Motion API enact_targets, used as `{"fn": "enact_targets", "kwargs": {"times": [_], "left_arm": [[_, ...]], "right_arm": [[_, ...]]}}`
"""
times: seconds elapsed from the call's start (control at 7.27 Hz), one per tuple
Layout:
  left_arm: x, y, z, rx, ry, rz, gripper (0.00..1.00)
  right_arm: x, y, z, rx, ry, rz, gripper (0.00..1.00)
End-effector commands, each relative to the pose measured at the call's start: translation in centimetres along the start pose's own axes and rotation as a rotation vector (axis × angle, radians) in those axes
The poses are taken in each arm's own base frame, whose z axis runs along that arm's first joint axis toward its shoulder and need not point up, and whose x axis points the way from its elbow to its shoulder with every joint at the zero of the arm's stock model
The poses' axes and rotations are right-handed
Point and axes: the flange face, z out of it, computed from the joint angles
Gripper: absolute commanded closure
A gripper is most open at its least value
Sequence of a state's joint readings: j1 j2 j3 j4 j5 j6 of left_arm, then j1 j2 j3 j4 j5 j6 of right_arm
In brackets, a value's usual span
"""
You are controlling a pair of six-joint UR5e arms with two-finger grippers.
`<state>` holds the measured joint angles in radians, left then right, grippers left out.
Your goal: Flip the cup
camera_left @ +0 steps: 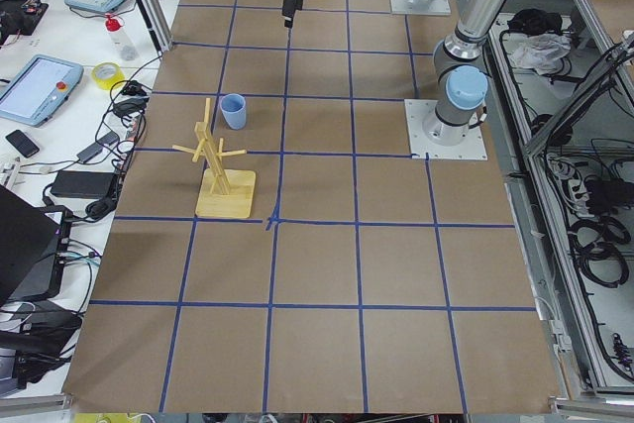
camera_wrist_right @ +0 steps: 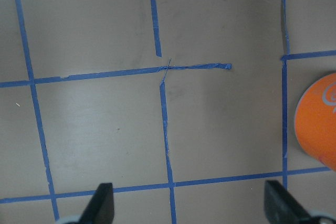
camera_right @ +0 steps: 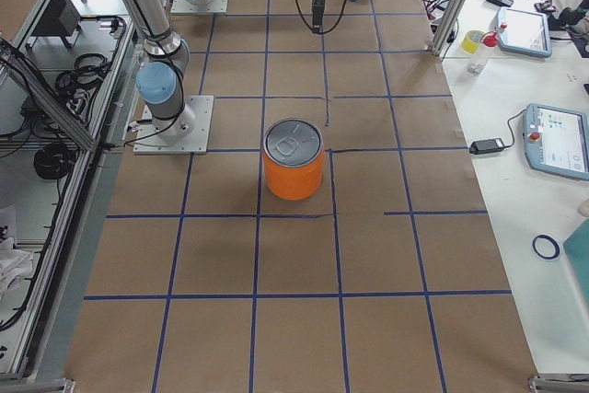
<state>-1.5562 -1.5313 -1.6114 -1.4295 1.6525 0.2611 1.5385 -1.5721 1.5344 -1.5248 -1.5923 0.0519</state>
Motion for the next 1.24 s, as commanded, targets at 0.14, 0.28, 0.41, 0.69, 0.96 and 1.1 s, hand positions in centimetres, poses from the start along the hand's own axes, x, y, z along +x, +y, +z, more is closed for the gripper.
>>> {"fn": "enact_targets", "kwargs": {"times": [0.14, 0.28, 0.41, 0.69, 0.96, 1.1], "left_arm": [[-0.85, -0.06, 0.09, 0.002, 0.002, -0.016, 0.00], [-0.74, 0.01, 0.10, 0.001, 0.004, -0.013, 0.00], [-1.10, -0.18, 0.36, -0.003, 0.003, -0.019, 0.00], [-1.40, -0.06, 0.31, -0.003, 0.000, -0.025, 0.00], [-1.14, 0.02, 0.14, 0.000, 0.002, -0.021, 0.00], [-1.23, -0.04, 0.15, -0.001, 0.002, -0.022, 0.00]], "right_arm": [[0.00, 0.02, 0.04, -0.001, 0.000, 0.000, 0.00], [0.00, 0.02, 0.04, -0.001, 0.000, -0.001, 0.00], [0.00, 0.02, 0.04, -0.001, 0.000, 0.000, 0.00], [-0.02, 0.02, 0.04, -0.001, -0.001, 0.000, 0.00], [-0.02, 0.02, 0.04, -0.001, -0.001, 0.000, 0.00], [0.00, 0.03, 0.11, -0.002, 0.000, 0.000, 0.00]]}}
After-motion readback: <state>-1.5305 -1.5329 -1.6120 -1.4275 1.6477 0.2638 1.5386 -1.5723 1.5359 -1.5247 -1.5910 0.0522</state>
